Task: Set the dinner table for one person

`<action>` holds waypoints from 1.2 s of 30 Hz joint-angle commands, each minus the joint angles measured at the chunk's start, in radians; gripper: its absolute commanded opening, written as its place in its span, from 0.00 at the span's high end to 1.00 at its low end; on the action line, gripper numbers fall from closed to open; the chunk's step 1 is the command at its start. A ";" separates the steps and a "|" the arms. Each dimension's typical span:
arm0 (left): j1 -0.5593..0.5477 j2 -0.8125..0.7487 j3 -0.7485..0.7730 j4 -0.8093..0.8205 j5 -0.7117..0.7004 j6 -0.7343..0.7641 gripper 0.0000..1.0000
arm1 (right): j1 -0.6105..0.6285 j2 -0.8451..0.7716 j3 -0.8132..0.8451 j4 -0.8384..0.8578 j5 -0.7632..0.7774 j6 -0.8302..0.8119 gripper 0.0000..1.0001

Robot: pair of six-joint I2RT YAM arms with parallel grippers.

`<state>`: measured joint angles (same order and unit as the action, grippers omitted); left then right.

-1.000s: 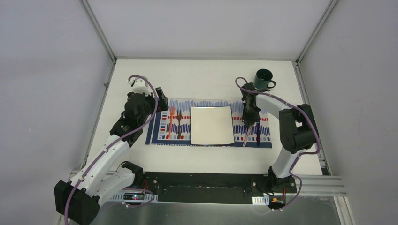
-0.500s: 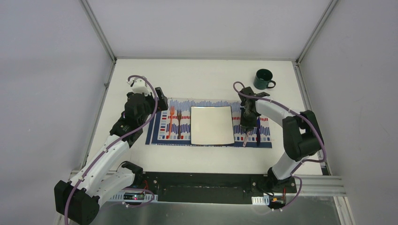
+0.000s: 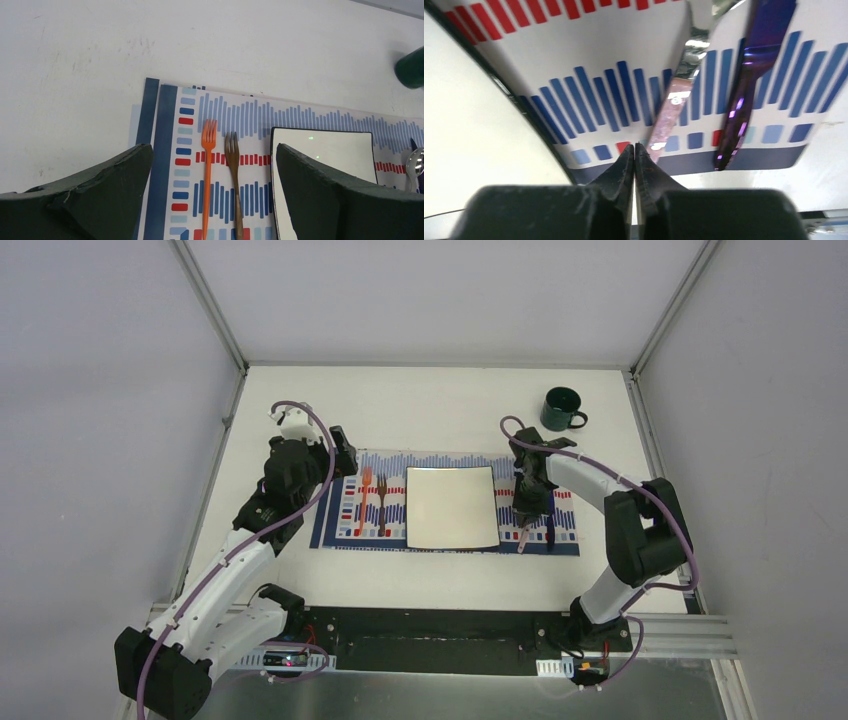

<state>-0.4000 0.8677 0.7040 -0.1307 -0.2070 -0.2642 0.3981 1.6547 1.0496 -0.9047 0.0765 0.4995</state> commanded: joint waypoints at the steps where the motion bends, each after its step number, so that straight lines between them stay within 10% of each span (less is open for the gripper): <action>1: -0.007 -0.019 0.023 0.023 -0.013 0.023 0.01 | 0.012 -0.023 0.007 0.059 -0.108 0.022 1.00; 36: -0.007 -0.006 0.002 0.043 -0.001 0.007 0.01 | 0.035 -0.045 -0.047 -0.058 0.115 0.072 1.00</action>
<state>-0.4000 0.8673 0.7040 -0.1299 -0.2073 -0.2569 0.4381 1.6512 0.9779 -0.9157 0.1036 0.5602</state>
